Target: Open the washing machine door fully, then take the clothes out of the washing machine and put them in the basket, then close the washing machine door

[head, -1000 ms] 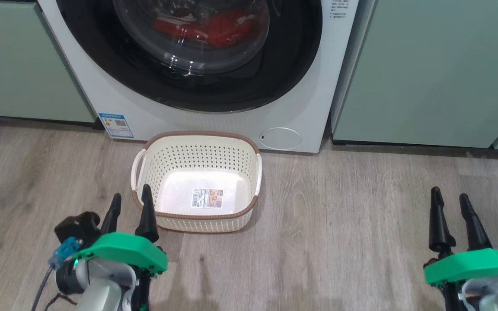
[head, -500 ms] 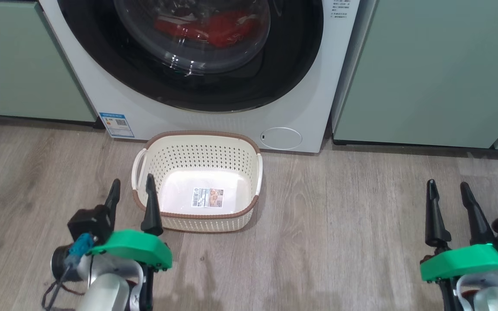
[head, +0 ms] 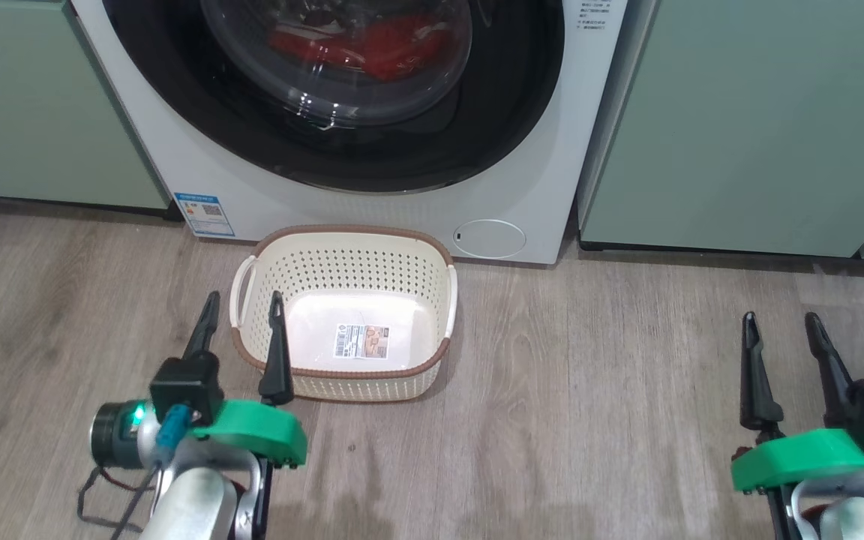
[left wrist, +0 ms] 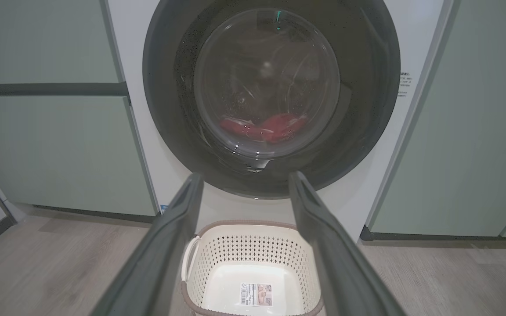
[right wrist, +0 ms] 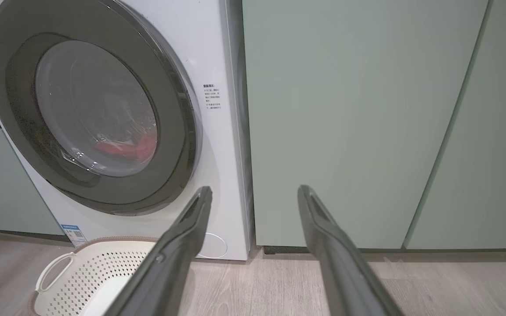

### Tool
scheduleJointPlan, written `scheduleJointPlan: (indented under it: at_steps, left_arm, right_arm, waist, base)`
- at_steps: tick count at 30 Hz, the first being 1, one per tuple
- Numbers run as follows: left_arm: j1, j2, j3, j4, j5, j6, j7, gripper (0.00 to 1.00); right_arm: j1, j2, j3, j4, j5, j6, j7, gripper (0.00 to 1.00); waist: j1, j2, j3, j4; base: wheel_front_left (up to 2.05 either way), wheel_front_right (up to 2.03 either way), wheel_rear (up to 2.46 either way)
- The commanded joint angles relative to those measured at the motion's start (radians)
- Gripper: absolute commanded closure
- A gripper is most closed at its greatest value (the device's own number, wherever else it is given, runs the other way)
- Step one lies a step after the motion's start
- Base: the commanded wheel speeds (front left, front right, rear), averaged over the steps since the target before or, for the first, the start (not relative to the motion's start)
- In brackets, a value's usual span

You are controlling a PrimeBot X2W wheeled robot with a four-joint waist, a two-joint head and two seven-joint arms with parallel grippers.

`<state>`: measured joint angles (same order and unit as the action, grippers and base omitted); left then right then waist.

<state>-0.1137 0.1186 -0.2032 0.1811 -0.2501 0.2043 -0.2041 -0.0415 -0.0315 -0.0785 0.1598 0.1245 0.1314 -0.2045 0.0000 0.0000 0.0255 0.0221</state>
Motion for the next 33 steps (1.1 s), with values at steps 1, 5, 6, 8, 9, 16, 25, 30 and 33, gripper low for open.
scheduleJointPlan:
  at_steps: [1, 5, 6, 8, 9, 16, 25, 30, 33]
  left_arm:
    - [-0.062, 0.009, 0.027, -0.029, 0.033, 0.001, -0.016, 0.0]
    - [-0.065, 0.005, 0.023, -0.011, 0.077, -0.014, -0.028, 0.0]
    - [-0.065, 0.003, 0.022, -0.004, 0.089, -0.018, -0.03, 0.0]
    - [-0.069, 0.0, 0.022, 0.008, 0.112, -0.023, -0.036, 0.0]
    - [-0.07, -0.001, 0.023, 0.014, 0.124, -0.025, -0.039, 0.0]
    - [-0.082, -0.016, 0.041, 0.045, 0.192, -0.031, -0.058, 0.0]
    - [-0.081, -0.033, 0.076, 0.071, 0.192, -0.057, -0.058, 0.0]
    - [-0.082, -0.043, 0.095, 0.083, 0.187, -0.068, -0.058, 0.0]
    - [-0.083, -0.048, 0.106, 0.088, 0.186, -0.074, -0.058, 0.0]
  right_arm:
    - [-0.048, -0.016, 0.015, -0.029, -0.027, -0.001, -0.015, 0.0]
    - [-0.05, -0.017, 0.012, -0.019, -0.058, -0.001, -0.027, 0.0]
    - [-0.05, -0.017, 0.013, -0.017, -0.068, -0.001, -0.03, 0.0]
    - [-0.049, -0.018, 0.014, -0.01, -0.081, -0.001, -0.036, 0.0]
    - [-0.049, -0.018, 0.014, -0.006, -0.088, -0.001, -0.039, 0.0]
    - [-0.046, -0.019, 0.016, 0.021, -0.13, -0.001, -0.057, 0.0]
    - [-0.047, -0.019, 0.009, 0.042, -0.094, -0.001, -0.057, 0.0]
    - [-0.046, -0.019, 0.013, 0.039, -0.072, -0.001, -0.057, 0.0]
    - [-0.047, -0.019, 0.015, 0.036, -0.066, -0.001, -0.057, 0.0]
  waist:
    - [0.0, 0.0, 0.0, 0.0]
    - [0.0, 0.0, -0.003, 0.001]
    - [0.0, 0.0, -0.003, 0.002]
    - [0.0, 0.0, -0.004, 0.002]
    - [0.0, 0.0, -0.005, 0.002]
    - [0.0, 0.0, -0.006, 0.006]
    - [0.0, 0.0, -0.007, 0.003]
    - [0.0, 0.0, -0.006, 0.004]
    - [0.0, 0.0, -0.005, 0.006]
  base:
    - [0.0, 0.0, 0.0]
    - [0.0, 0.0, 0.0]
    - [0.0, 0.0, 0.0]
    - [0.0, 0.0, 0.0]
    - [0.0, 0.0, 0.0]
    - [0.0, 0.0, 0.0]
    - [0.0, 0.0, 0.0]
    - [0.0, 0.0, 0.0]
    - [0.0, 0.0, 0.0]
